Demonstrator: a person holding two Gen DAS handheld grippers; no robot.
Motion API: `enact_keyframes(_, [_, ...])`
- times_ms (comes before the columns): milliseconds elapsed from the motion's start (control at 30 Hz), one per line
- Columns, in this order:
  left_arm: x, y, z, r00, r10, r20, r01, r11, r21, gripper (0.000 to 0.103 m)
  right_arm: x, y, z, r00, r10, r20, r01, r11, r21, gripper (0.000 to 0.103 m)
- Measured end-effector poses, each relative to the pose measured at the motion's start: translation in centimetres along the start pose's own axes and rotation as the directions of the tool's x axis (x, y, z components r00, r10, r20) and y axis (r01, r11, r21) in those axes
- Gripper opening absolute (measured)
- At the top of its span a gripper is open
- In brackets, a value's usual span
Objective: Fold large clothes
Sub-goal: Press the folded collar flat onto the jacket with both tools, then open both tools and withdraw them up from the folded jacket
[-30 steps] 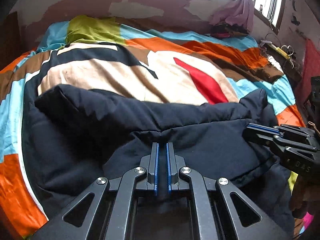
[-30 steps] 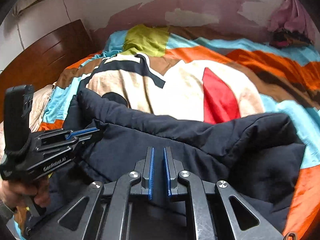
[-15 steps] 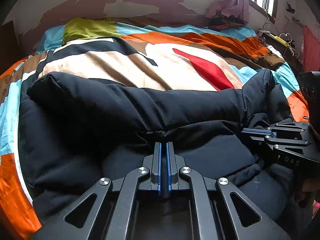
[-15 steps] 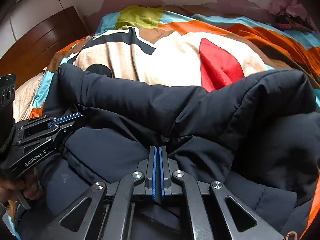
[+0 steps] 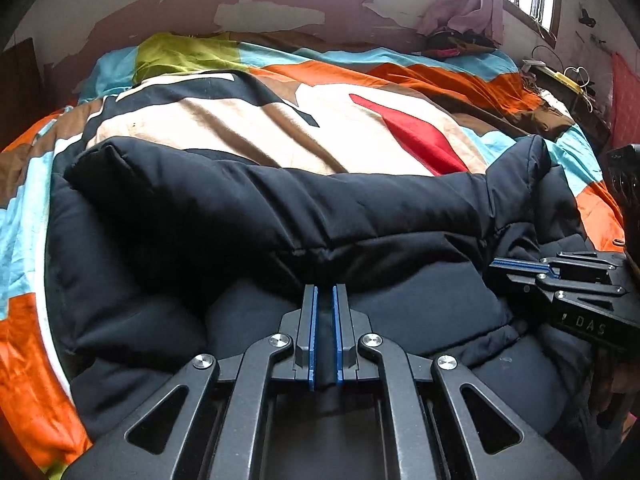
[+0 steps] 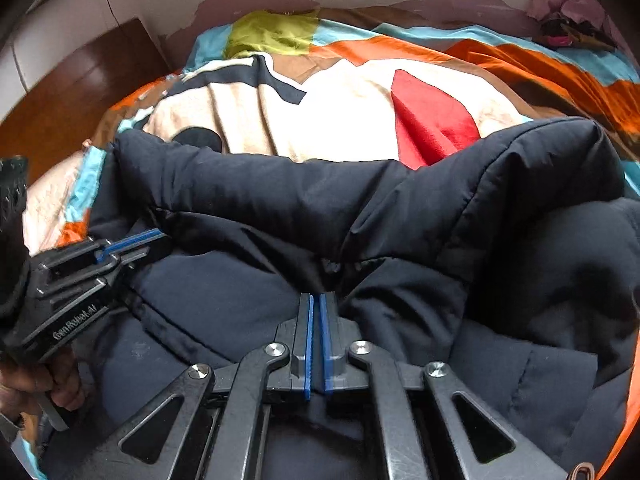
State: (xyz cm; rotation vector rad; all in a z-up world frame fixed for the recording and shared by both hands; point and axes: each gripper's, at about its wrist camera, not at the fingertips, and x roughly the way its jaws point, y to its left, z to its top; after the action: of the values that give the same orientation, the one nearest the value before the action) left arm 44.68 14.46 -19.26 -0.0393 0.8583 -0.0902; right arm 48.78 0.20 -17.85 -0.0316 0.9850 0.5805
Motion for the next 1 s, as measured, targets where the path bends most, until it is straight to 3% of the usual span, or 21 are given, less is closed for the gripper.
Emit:
enact_keyframes(67, [-0.6, -0.1, -0.4, 1.0, 0.0, 0.001, 0.0, 1.0, 0.006, 0.01, -0.5, 0.0, -0.3, 1.0, 0.006, 0.003, -0.007, 1.0, 0.02, 0.007])
enact_keyframes(100, [-1.0, -0.2, -0.6, 1.0, 0.0, 0.003, 0.0, 1.0, 0.007, 0.011, -0.9, 0.1, -0.4, 1.0, 0.014, 0.006, -0.014, 0.999, 0.031, 0.014])
enact_keyframes(167, [-2.1, -0.3, -1.2, 1.0, 0.0, 0.021, 0.0, 1.0, 0.001, 0.027, -2.0, 0.5, -0.7, 0.998, 0.047, 0.03, -0.049, 0.998, 0.046, 0.037])
enact_keyframes(200, [-2.9, -0.3, -1.7, 0.999, -0.001, 0.037, 0.001, 1.0, -0.011, 0.032, -2.6, 0.9, -0.8, 0.997, 0.059, 0.044, -0.061, 0.997, 0.044, 0.057])
enact_keyframes(233, [-3.5, -0.3, -1.9, 0.999, -0.004, 0.047, 0.005, 1.0, -0.021, 0.041, -3.2, 1.4, -1.0, 0.996, 0.063, 0.061, -0.065, 0.997, 0.035, 0.071])
enact_keyframes(267, [-4.2, -0.2, -2.3, 0.998, -0.007, 0.056, 0.009, 0.999, -0.033, 0.048, -4.0, 2.0, -1.2, 0.995, 0.058, 0.08, -0.06, 0.998, 0.017, 0.073])
enact_keyframes(333, [-5.4, -0.2, -2.7, 0.998, -0.001, 0.063, 0.004, 0.999, -0.052, 0.052, -5.3, 3.3, -1.6, 0.994, 0.059, 0.097, -0.058, 0.998, -0.02, 0.073])
enact_keyframes(700, [-14.3, 1.3, -6.4, 0.997, 0.022, 0.072, -0.013, 0.993, -0.119, 0.054, -14.6, 5.8, -4.8, 0.981, 0.068, 0.184, -0.056, 0.996, -0.074, 0.081])
enact_keyframes(833, [-18.7, 1.0, -7.7, 0.995, 0.028, 0.1, -0.013, 0.989, -0.145, 0.062, -18.5, 6.6, -6.2, 0.97, 0.09, 0.225, -0.077, 0.995, -0.066, 0.084])
enact_keyframes(1000, [-23.7, -0.4, -9.3, 0.991, 0.044, 0.128, -0.028, 0.992, -0.121, 0.062, -22.7, 8.3, -8.4, 0.962, 0.087, 0.26, -0.068, 0.994, -0.082, 0.086])
